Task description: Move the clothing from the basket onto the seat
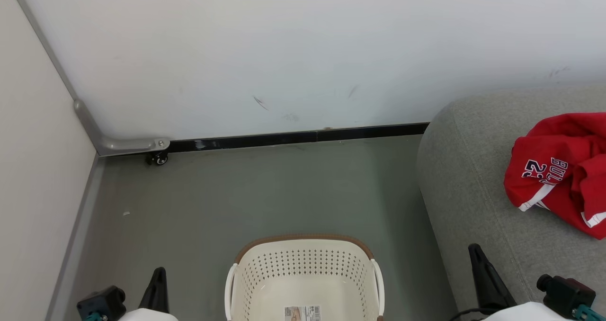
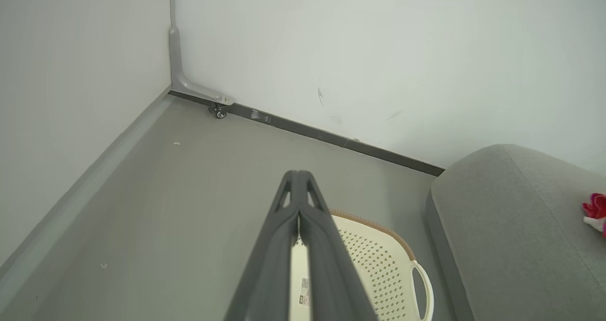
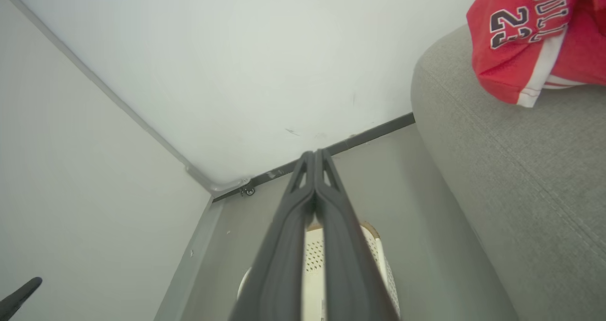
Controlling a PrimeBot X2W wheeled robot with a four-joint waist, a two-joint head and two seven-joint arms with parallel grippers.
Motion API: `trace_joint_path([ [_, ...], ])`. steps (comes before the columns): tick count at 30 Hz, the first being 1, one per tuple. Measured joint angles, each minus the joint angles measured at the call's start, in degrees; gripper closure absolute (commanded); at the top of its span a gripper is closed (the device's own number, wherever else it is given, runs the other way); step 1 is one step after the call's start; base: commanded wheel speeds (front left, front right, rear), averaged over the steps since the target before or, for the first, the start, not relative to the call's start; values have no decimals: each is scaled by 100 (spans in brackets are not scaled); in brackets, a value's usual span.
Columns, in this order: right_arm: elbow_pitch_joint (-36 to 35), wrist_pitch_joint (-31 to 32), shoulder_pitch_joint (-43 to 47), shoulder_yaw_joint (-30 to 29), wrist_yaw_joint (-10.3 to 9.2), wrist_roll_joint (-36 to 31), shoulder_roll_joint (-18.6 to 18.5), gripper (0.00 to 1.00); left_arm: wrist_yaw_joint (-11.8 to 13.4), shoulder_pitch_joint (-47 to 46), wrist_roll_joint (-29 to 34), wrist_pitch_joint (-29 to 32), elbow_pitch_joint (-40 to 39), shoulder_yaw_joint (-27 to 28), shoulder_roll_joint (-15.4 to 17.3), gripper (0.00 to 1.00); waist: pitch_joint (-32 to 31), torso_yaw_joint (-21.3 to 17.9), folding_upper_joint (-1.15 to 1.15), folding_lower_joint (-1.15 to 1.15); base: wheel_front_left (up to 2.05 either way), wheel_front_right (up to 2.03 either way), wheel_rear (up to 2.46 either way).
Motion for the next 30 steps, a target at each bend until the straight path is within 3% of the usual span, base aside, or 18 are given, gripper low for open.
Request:
trace_joint_path([
  [5, -3, 91, -9, -41, 0, 374, 0, 100, -133, -11, -371, 144, -7, 100, -21, 100, 8, 1, 0, 15, 0, 0, 0],
  [11, -9, 186, -81, -92, 0, 912, 1, 100, -243, -31, -920, 302, -49, 235, -80, 100, 3, 1, 0, 56, 0, 0, 0],
  [18, -31, 244, -129, -182, 0, 1464, 1, 100, -391, -76, -1441, 447, -108, 367, -113, 100, -13, 2, 0, 88, 0, 0, 0],
  [26, -25, 360, -189, -238, 0, 2103, -1, 100, -545, -98, -2068, 604, -157, 494, -155, 100, -17, 1, 0, 97, 0, 0, 0],
  [30, -23, 419, -251, -259, 0, 2429, -2, 100, -598, -98, -2374, 670, -183, 564, -166, 100, -5, 1, 0, 87, 0, 0, 0],
])
